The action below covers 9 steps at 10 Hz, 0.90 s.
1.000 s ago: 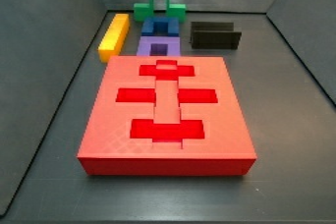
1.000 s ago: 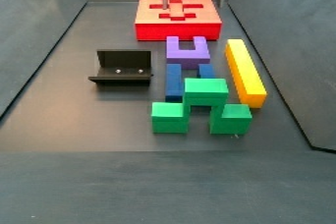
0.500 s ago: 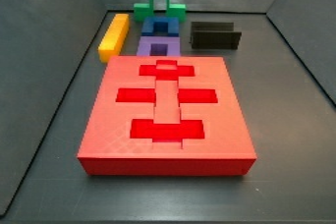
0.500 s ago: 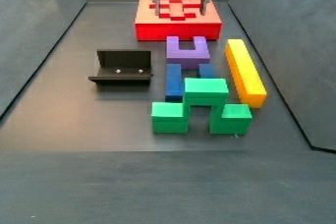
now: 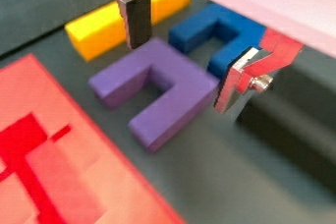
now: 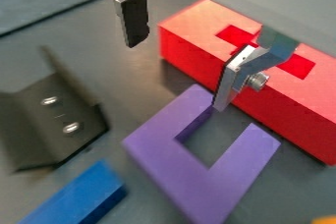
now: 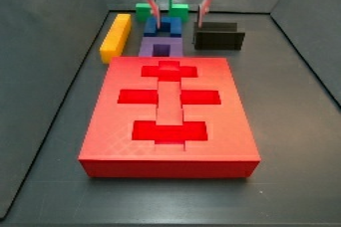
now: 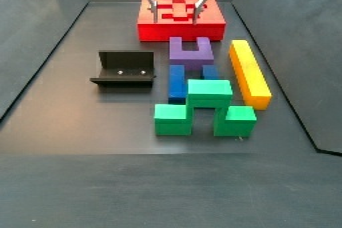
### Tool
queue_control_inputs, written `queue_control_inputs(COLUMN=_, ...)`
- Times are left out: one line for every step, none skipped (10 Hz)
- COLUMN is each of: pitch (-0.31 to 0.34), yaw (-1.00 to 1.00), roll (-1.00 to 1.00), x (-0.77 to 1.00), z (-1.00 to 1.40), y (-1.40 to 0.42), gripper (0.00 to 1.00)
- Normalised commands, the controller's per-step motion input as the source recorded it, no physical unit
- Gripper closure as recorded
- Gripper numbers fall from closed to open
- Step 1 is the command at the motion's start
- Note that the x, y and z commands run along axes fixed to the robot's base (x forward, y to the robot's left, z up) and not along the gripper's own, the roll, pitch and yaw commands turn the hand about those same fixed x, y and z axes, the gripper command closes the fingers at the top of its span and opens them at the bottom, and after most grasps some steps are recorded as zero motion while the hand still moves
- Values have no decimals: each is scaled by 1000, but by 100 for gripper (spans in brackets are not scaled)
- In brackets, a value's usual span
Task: Pick up the purple object. Move up. Place the purple object on the fixture. Regrasp the purple object. Move to above the board. Insert the purple object.
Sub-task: Pick up the purple object.
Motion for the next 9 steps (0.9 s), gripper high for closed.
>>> queue_control_inputs(pitch=-51, yaw=-323, roll=84, x=-177, z=-357, y=-437, gripper=0)
queue_control_inputs(pitch=-61, yaw=-206, roll=63, x=-194, z=-286, y=-380, gripper=0)
queue_control_inputs(pitch=-14, yaw=0, roll=0, x=123, z=-177, y=-140, gripper=0)
queue_control_inputs(pitch=0, yaw=0, roll=-6, x=311, z=-151, y=-14, gripper=0)
queue_control_inputs(pitch=0, yaw=46, roll=-14, x=509, z=-166, y=0, gripper=0)
queue_control_inputs(pitch=0, yaw=77, roll=-14, x=566, z=-200, y=23, gripper=0)
queue_control_inputs(pitch=0, yaw=94, roll=0, x=429, z=-271, y=23, gripper=0)
queue_control_inputs(pitch=0, yaw=183, roll=0, x=326, z=-351, y=0, gripper=0)
queue_control_inputs(pitch=0, yaw=271, roll=21, x=231, z=-429, y=0, gripper=0)
